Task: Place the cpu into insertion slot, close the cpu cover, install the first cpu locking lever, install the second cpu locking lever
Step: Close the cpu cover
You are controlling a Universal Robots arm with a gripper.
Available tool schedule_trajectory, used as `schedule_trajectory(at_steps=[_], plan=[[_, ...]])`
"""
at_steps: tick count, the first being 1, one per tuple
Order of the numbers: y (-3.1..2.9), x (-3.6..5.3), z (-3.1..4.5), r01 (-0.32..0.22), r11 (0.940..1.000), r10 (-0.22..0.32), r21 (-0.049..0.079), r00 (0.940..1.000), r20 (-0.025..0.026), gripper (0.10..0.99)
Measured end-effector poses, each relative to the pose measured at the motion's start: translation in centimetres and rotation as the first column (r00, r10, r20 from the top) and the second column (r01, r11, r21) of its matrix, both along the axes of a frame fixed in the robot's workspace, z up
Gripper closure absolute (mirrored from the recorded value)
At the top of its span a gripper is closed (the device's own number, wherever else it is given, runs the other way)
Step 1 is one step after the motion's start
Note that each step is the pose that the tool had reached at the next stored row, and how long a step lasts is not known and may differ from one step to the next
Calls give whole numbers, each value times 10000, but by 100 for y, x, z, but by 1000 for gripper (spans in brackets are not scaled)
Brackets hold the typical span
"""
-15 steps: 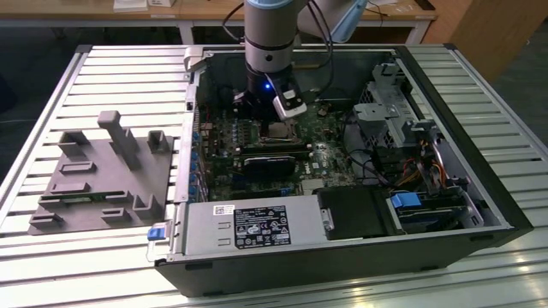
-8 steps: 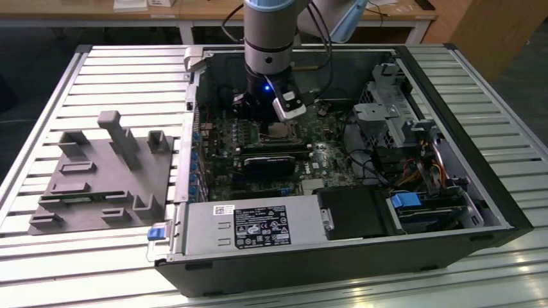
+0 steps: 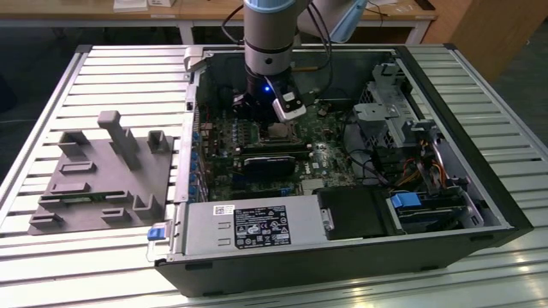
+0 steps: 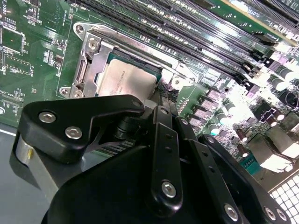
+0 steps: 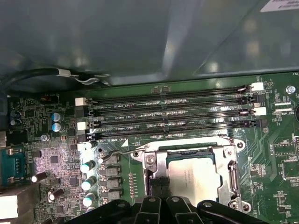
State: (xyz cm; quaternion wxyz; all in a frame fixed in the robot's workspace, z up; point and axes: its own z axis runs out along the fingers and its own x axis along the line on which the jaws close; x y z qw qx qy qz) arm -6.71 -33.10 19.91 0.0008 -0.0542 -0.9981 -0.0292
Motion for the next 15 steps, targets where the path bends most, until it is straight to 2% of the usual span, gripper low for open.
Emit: schedule_trajectory(at_steps=[7, 15], plan=[[1, 0, 8, 0, 10000, 0, 2, 10000, 2, 980], [1, 0, 80, 0, 10000, 0, 2, 10000, 4, 980]])
